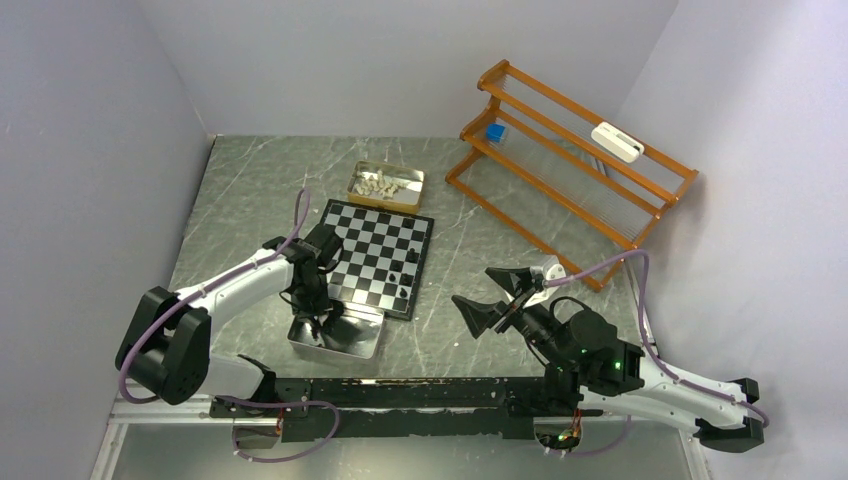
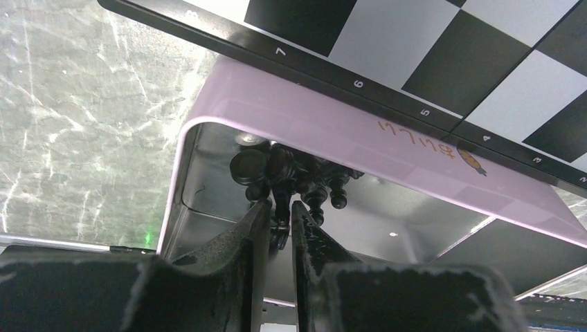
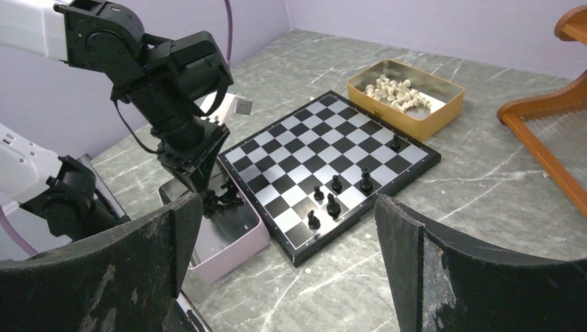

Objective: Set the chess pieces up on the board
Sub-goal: Pick up the chess piece from the storage box.

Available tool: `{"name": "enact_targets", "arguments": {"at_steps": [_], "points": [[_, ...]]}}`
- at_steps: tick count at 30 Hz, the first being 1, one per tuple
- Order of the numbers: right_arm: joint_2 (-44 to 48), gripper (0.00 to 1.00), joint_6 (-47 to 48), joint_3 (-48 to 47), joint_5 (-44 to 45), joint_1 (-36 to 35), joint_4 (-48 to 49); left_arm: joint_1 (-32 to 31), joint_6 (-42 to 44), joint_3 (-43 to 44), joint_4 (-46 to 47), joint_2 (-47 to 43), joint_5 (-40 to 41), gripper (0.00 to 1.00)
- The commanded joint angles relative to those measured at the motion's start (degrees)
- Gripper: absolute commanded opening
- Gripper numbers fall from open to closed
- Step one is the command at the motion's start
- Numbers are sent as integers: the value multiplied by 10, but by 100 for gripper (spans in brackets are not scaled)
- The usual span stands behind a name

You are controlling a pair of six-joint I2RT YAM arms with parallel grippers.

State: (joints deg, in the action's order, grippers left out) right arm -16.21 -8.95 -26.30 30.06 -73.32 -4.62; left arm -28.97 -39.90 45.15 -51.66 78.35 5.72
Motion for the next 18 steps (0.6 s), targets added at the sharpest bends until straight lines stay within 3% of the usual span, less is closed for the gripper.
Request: {"name": "enact_targets", "arguments": {"at_steps": [1, 18], "points": [[8, 100, 1, 0, 9, -2, -2, 5, -2, -1, 13, 1, -14, 22], [2, 100, -5, 5, 7, -2, 3, 5, 7, -7, 16, 5, -33, 23]]}}
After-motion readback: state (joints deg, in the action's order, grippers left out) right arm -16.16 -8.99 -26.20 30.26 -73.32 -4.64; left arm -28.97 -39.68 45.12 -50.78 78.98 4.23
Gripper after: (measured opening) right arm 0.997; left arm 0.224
